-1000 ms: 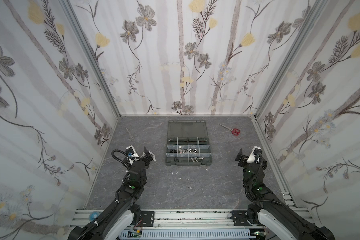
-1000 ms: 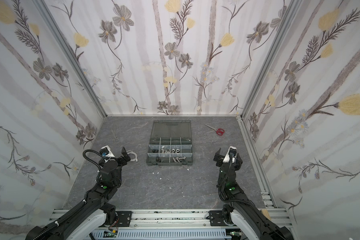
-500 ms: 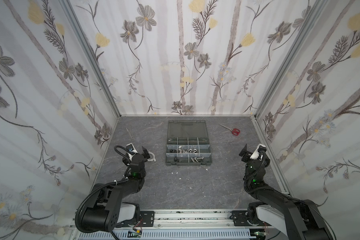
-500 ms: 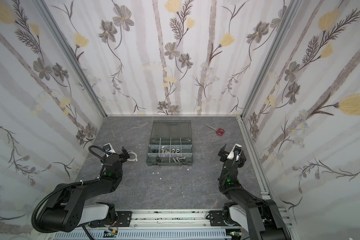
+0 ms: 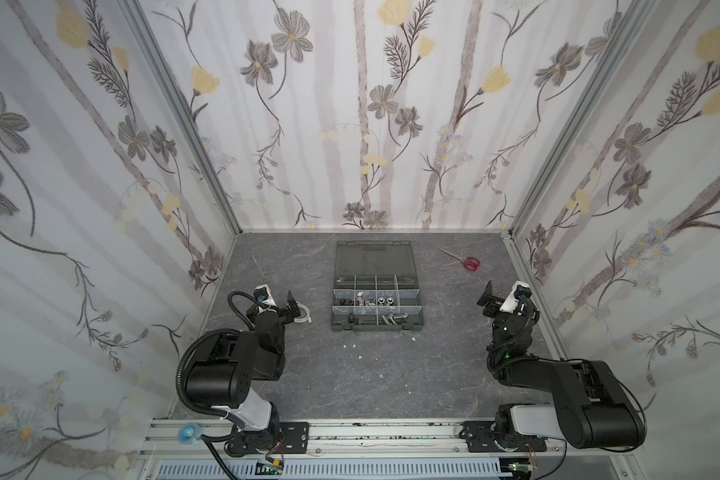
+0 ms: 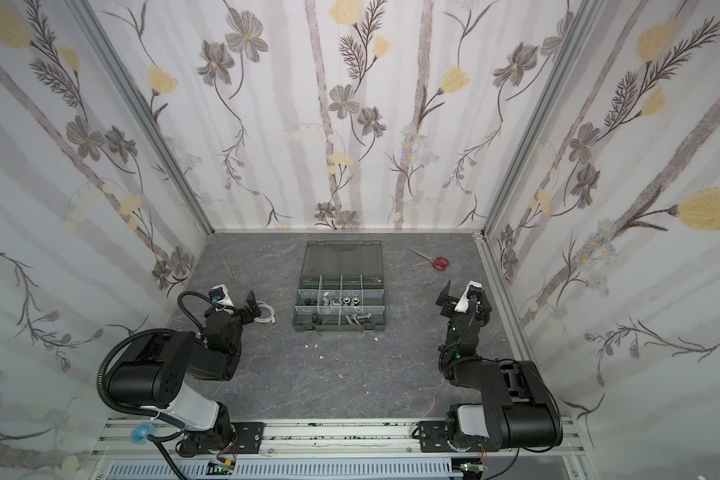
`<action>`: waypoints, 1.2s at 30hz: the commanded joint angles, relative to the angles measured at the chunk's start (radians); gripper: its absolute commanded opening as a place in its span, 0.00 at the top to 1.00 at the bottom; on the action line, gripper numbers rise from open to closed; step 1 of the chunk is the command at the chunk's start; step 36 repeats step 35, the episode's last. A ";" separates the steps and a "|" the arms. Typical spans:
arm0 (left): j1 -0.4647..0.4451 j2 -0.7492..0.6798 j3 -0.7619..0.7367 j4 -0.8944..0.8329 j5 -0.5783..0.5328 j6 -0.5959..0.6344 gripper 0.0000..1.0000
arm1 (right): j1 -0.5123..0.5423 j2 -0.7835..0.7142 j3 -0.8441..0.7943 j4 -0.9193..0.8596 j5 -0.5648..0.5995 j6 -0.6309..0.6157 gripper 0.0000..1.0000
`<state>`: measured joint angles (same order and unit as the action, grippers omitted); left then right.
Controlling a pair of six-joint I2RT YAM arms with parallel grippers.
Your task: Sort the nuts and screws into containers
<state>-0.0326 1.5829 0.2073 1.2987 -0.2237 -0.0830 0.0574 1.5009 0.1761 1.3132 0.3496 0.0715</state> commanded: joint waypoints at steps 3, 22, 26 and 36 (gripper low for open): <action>0.000 -0.003 -0.010 0.107 0.023 -0.011 0.00 | 0.004 0.010 0.010 0.026 -0.036 -0.002 0.00; -0.012 0.007 0.010 0.091 0.006 0.005 0.00 | 0.012 0.009 0.005 0.035 -0.027 -0.012 0.00; -0.015 0.004 0.015 0.080 0.002 0.005 0.00 | 0.012 0.010 0.008 0.033 -0.028 -0.012 0.00; -0.018 0.003 0.019 0.068 0.000 0.009 0.00 | -0.013 0.005 0.002 0.039 -0.074 0.005 0.00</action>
